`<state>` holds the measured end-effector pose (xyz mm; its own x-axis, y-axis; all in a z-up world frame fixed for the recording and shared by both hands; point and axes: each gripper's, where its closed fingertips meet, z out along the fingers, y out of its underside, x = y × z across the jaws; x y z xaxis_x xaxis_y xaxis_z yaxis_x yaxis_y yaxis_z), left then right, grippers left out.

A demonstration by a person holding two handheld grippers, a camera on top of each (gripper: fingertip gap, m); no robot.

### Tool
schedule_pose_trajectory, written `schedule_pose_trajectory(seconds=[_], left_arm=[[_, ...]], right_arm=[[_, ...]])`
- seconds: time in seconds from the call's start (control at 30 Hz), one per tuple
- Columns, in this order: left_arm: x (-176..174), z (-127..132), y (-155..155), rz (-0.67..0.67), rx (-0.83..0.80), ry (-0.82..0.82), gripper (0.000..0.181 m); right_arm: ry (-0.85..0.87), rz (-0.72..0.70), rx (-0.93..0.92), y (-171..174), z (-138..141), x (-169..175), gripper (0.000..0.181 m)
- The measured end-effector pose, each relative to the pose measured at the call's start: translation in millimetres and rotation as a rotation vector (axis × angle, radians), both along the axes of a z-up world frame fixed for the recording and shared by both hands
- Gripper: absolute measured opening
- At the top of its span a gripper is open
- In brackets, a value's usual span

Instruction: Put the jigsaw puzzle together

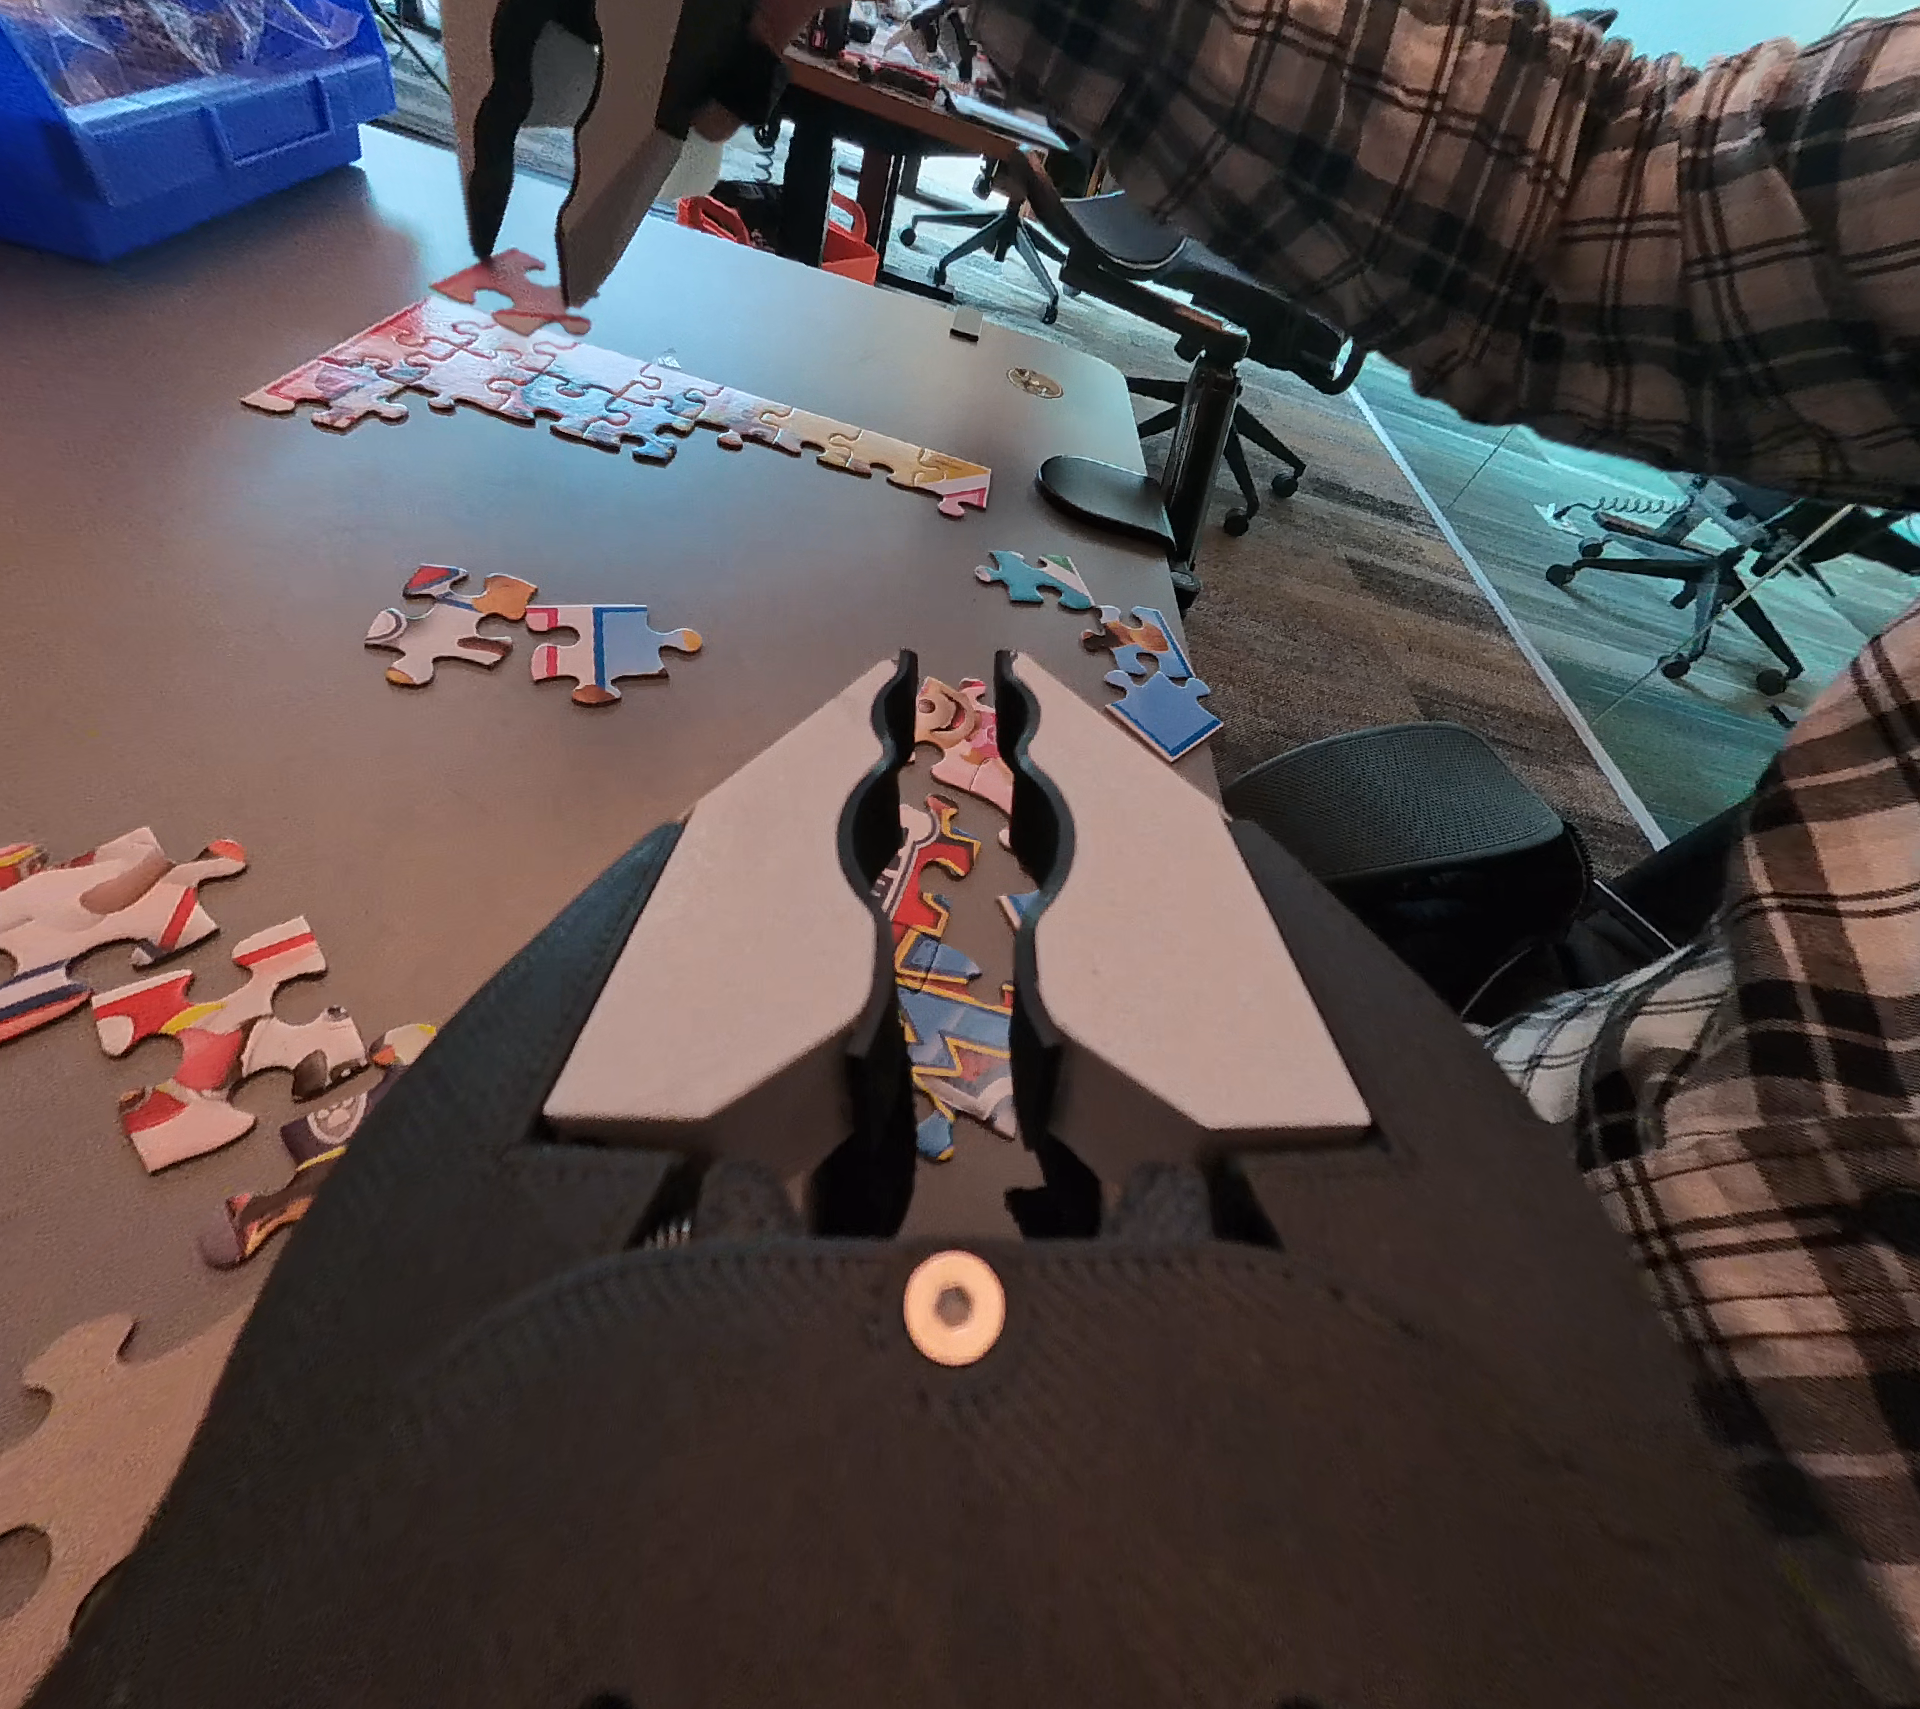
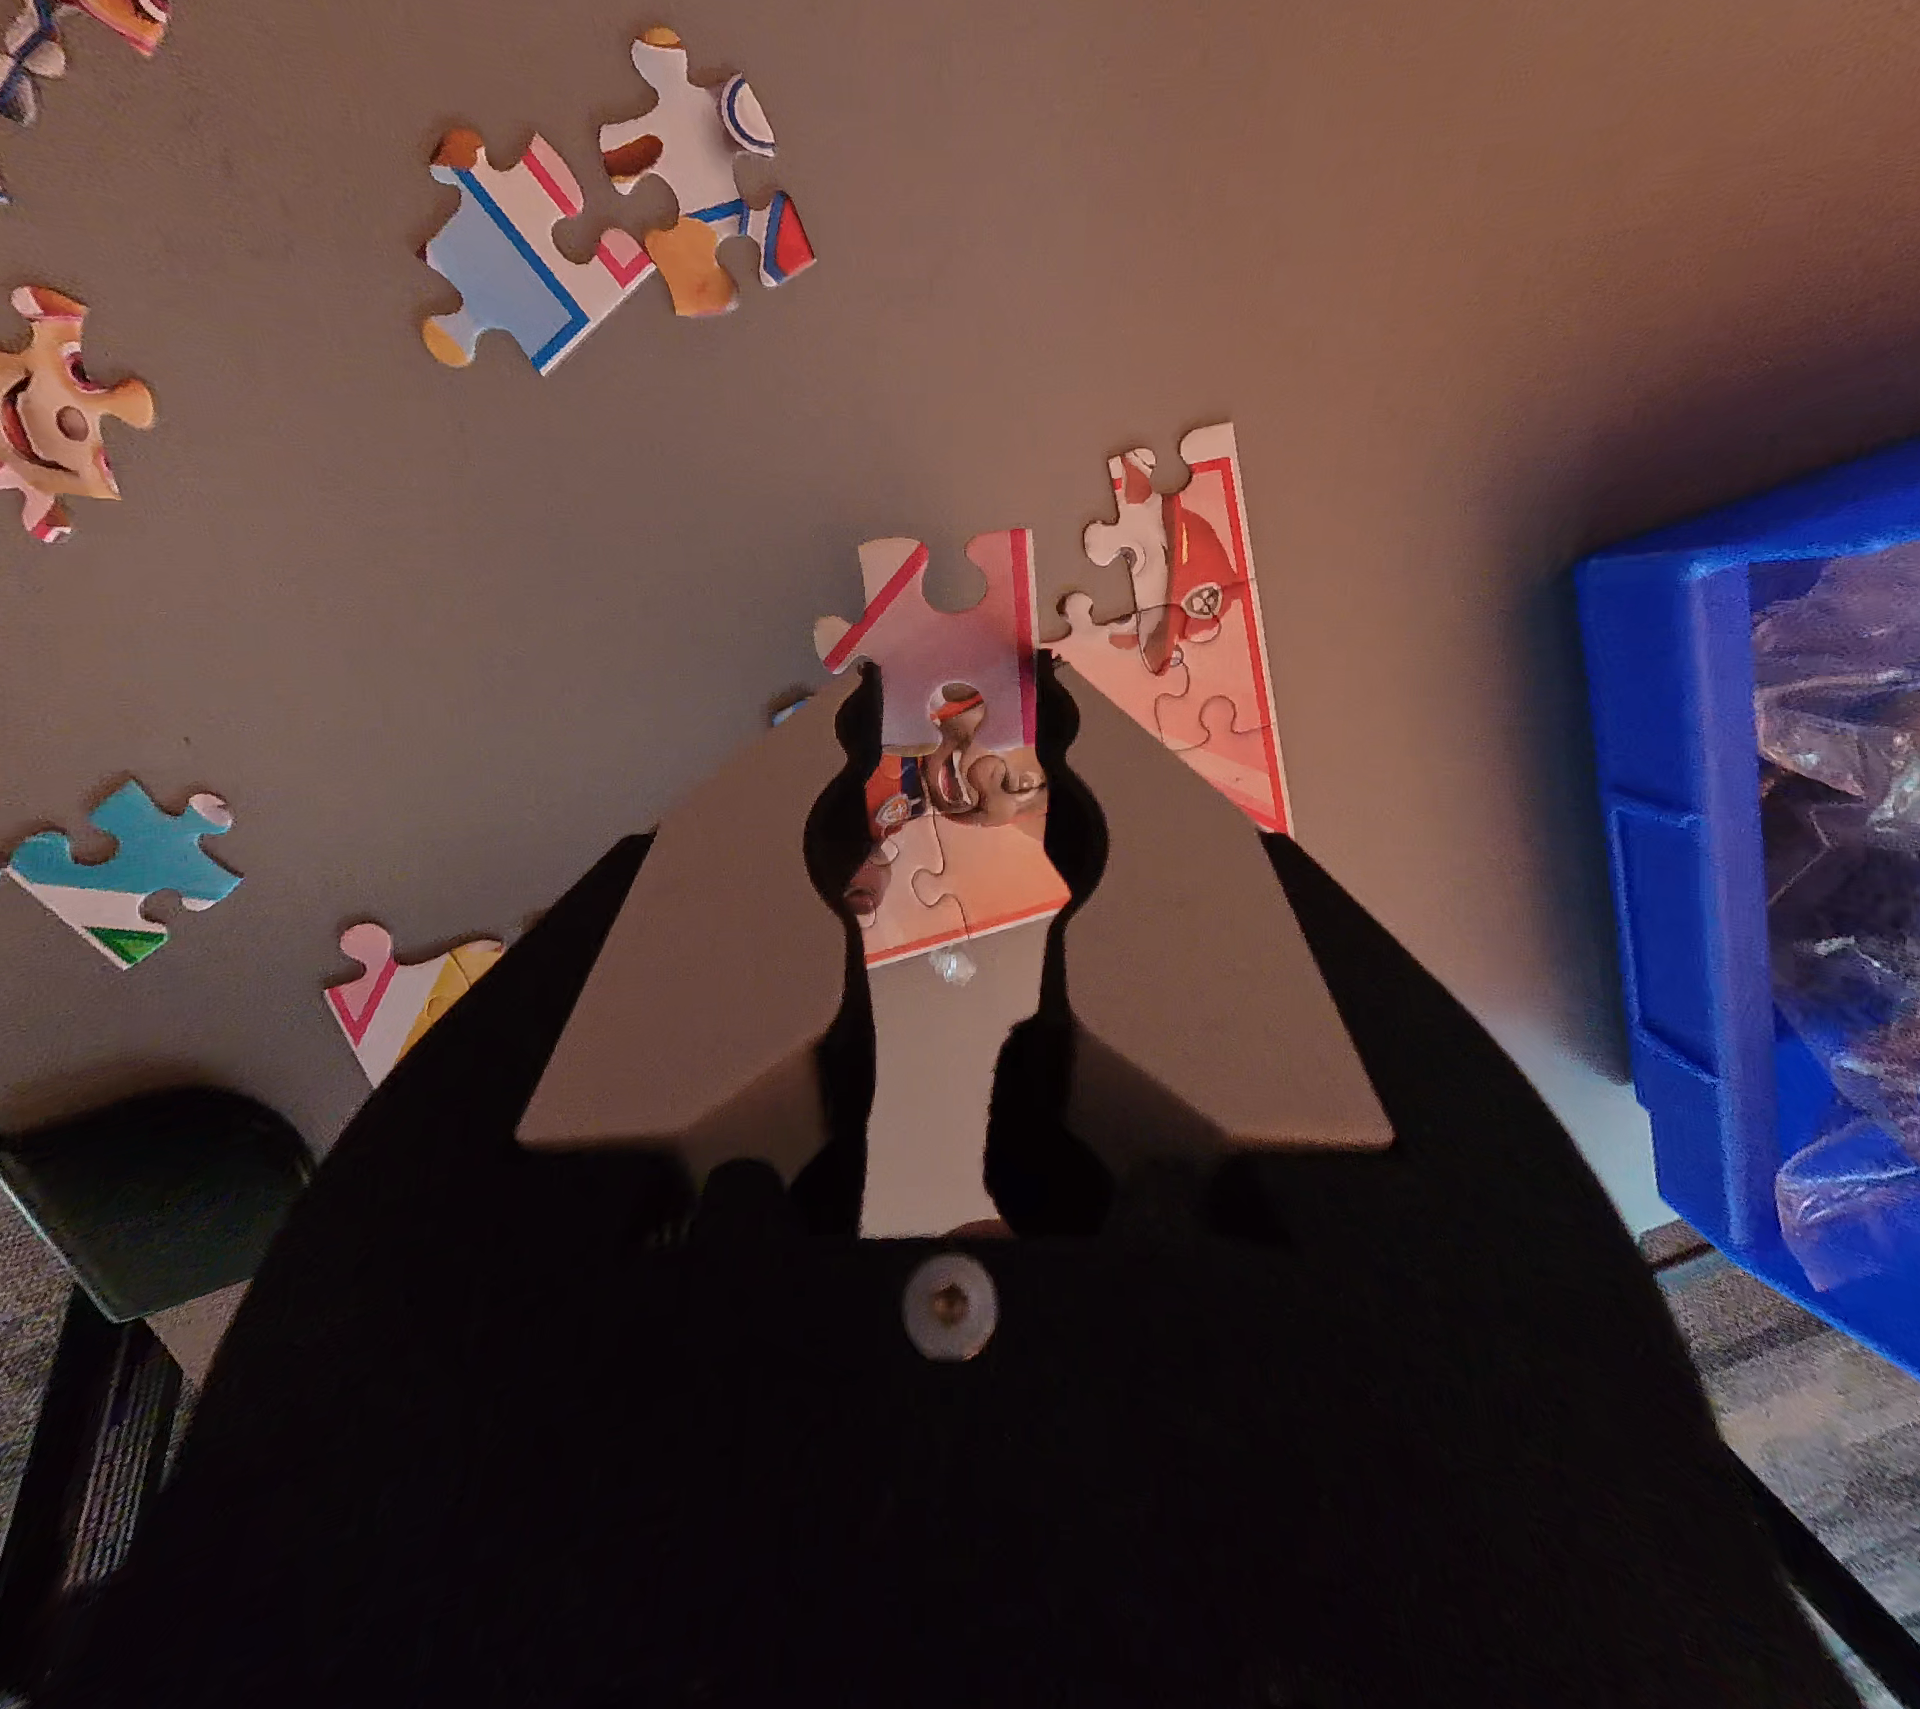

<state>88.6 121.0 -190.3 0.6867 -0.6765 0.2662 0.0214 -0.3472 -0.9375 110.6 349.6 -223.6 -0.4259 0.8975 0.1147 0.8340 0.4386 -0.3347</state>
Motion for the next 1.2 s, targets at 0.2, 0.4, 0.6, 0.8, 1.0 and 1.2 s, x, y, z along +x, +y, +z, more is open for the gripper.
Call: schedule_pose_trajectory(seconds=[0.2,0.4,0.6,0.8,1.0,1.2], left_arm=[[-5,-1,2,0.024,-0.001,0.007,0.013],[-6,-1,2,0.028,-0.001,0.011,0.013],[-5,-1,1,0.020,-0.003,0.000,0.014],[-3,0,0,0.011,-0.001,-0.005,0.013],[-4,0,1,0.013,-0.003,-0.003,0.014],[-3,1,0,0.010,-0.001,-0.007,0.013]], right_arm=[[0.048,0.061,0.074,3,10,-22,0.028],[0.046,0.135,0.132,4,3,-62,0.028],[-0.024,0.159,0.079,-1,-21,-83,0.028],[-0.076,0.158,0.052,-1,-43,-91,0.028],[-0.110,0.126,0.054,6,-54,-100,0.030],[-0.057,0.111,0.058,-4,-33,-119,0.047]])
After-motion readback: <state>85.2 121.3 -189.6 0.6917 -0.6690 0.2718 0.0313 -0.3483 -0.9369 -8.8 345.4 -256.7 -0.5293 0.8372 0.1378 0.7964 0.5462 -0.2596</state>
